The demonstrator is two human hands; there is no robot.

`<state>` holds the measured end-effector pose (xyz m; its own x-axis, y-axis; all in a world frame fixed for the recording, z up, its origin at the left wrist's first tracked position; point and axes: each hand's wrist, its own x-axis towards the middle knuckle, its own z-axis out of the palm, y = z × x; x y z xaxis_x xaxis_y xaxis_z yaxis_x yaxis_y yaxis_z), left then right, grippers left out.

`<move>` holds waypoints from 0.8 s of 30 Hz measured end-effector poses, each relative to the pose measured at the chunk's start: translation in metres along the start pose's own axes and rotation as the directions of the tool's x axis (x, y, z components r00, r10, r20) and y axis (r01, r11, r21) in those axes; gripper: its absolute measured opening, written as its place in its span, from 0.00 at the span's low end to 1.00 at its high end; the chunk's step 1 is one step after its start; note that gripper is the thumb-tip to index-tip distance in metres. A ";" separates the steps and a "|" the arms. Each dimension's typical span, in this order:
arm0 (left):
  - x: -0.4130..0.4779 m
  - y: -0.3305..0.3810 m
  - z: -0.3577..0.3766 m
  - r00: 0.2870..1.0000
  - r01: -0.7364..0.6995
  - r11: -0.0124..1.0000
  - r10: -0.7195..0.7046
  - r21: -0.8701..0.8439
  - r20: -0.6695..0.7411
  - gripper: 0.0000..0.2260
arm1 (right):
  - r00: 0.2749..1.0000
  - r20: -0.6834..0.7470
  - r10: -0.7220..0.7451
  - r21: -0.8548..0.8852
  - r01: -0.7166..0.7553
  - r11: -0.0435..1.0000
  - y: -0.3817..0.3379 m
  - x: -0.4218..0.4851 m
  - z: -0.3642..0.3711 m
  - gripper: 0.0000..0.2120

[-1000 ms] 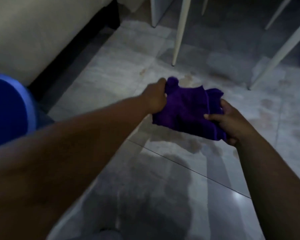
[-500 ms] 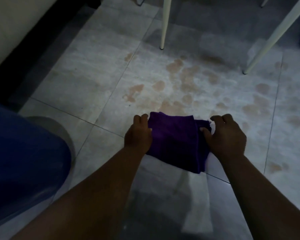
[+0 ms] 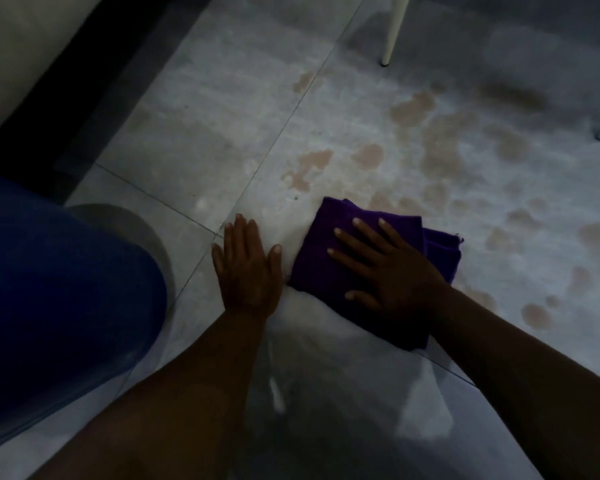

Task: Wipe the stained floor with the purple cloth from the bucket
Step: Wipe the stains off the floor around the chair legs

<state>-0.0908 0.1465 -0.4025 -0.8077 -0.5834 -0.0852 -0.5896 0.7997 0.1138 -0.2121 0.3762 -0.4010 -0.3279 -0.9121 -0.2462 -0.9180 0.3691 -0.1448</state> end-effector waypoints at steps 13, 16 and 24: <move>0.003 -0.015 0.012 0.999 0.045 0.998 -0.046 0.039 0.020 0.30 | 0.995 -0.087 0.053 0.012 -0.052 0.999 0.039 0.169 -0.040 0.36; 0.002 -0.015 0.013 0.999 0.048 0.997 -0.049 0.056 0.019 0.31 | 0.986 -0.083 0.144 0.025 -0.142 0.990 0.062 0.167 -0.044 0.37; 0.001 -0.014 0.013 0.999 0.037 0.995 -0.037 0.088 -0.002 0.31 | 0.899 -0.079 0.431 0.103 -0.423 0.900 0.080 0.055 -0.028 0.38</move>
<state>-0.0837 0.1369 -0.4169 -0.7855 -0.6127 -0.0873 -0.6165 0.7870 0.0231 -0.3099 0.3507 -0.3996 -0.7083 -0.6746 -0.2078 -0.6648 0.7365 -0.1250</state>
